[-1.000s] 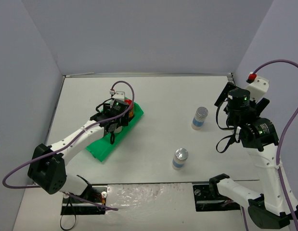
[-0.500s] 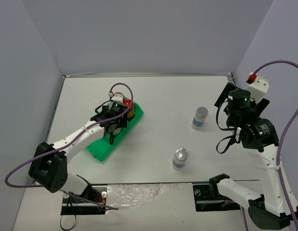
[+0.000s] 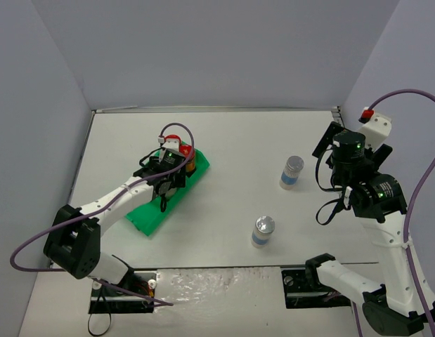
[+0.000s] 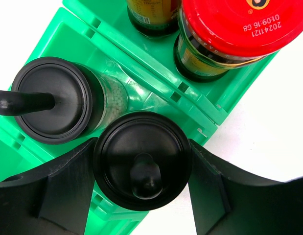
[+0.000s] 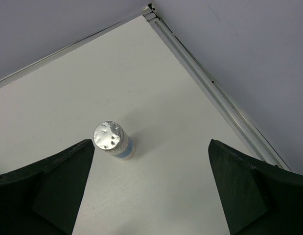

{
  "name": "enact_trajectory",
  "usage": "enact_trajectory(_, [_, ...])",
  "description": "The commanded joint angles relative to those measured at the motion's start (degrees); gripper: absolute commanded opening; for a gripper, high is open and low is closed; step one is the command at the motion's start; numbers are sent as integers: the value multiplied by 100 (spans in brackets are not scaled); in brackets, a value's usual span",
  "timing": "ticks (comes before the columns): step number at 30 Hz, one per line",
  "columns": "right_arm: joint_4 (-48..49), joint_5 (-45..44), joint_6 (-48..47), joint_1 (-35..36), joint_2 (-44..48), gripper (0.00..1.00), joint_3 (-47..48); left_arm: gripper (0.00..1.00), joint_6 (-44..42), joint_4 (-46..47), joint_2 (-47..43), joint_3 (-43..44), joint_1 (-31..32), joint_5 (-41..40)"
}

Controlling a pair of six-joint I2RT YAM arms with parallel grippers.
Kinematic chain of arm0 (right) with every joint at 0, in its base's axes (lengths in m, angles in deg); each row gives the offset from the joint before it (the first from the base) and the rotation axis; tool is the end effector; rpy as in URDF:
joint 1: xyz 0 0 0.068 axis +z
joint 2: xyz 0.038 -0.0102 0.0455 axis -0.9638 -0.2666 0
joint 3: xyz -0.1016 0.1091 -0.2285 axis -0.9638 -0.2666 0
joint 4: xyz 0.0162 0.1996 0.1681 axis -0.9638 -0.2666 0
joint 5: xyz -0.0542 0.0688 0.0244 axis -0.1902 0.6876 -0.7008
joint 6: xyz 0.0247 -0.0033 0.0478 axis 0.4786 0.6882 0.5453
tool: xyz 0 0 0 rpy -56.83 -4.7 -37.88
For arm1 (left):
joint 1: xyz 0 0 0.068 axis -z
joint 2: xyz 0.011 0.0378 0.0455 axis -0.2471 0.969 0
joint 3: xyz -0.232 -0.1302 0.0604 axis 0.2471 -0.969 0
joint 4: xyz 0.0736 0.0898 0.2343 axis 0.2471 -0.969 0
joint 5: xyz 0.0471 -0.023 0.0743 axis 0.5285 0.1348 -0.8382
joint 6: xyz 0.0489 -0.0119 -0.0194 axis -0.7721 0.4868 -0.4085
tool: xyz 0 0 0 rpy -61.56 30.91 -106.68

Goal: Organize the condiment bottles

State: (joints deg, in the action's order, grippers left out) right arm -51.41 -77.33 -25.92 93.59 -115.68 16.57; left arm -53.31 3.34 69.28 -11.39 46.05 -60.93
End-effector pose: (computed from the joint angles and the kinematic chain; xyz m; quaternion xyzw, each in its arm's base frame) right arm 0.1634 0.0336 0.4625 0.2321 0.7457 -0.0212 0.6242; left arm 0.2690 -0.1525 0.2458 -0.0181 0.9104 -0.0478 0.4106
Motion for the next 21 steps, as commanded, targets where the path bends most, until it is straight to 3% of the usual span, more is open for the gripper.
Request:
enact_trajectory(1, [252, -82, -76, -29, 11, 100, -17, 20, 149, 451, -148, 81, -24, 107])
enact_trajectory(10, [252, -41, -58, -26, 2, 100, -55, 47, 218, 352, -150, 0, -28, 91])
enact_trajectory(15, [252, -33, -58, -33, 11, 100, -82, 70, 212, 344, -208, -42, -11, 133])
enact_trajectory(21, [259, -19, -43, -33, 20, 100, -123, 79, 178, 267, -294, -18, -11, 145])
